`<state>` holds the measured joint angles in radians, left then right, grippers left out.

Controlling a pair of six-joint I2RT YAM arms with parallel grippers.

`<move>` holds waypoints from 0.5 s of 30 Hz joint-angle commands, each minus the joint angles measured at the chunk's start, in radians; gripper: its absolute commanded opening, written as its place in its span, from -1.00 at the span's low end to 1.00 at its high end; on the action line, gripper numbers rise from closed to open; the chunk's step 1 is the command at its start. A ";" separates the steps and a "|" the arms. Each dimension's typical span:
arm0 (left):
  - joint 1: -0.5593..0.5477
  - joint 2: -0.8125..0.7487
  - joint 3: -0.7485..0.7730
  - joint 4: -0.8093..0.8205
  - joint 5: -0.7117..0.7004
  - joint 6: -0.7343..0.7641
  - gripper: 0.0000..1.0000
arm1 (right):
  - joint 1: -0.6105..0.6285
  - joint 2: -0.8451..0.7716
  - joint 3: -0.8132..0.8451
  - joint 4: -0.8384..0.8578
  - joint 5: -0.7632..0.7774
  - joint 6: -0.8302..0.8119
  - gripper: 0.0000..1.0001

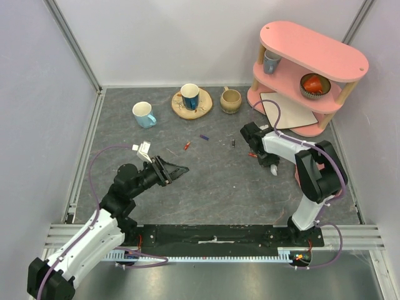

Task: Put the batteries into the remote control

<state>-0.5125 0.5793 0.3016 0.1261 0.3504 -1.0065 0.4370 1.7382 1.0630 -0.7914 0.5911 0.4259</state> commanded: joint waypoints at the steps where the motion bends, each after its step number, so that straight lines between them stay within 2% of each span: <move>1: 0.002 -0.045 -0.024 0.032 0.022 0.025 0.08 | -0.014 0.041 0.052 0.047 -0.031 -0.018 -1.00; 5: 0.002 -0.047 -0.030 0.023 0.024 0.025 0.08 | -0.026 0.057 0.032 0.067 -0.071 -0.019 -0.99; 15: 0.002 -0.035 -0.039 0.026 0.027 0.020 0.07 | -0.030 0.047 -0.024 0.104 -0.181 -0.016 -0.44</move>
<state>-0.5125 0.5388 0.2710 0.1272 0.3504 -1.0065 0.4084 1.7905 1.0679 -0.7189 0.5217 0.4133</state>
